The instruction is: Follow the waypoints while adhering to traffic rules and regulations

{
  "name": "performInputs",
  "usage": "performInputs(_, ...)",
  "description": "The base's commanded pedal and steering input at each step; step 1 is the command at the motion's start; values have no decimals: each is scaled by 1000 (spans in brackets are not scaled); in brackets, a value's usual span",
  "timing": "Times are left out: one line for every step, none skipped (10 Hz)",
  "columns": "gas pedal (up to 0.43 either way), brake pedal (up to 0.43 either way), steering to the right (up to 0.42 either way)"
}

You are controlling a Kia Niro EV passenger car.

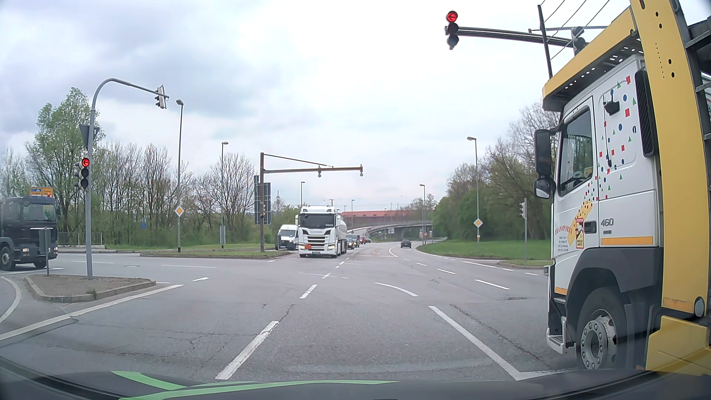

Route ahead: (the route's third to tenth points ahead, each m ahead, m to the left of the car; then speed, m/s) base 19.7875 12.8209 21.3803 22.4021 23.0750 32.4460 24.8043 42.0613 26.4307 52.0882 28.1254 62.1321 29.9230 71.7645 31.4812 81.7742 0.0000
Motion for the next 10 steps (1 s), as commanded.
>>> performInputs(0,311,8)
performInputs(0,311,7)
performInputs(0,311,7)
performInputs(0,311,8)
performInputs(0,311,7)
performInputs(0,311,8)
performInputs(0,311,8)
performInputs(0,311,7)
performInputs(0,311,7)
performInputs(0,311,8)
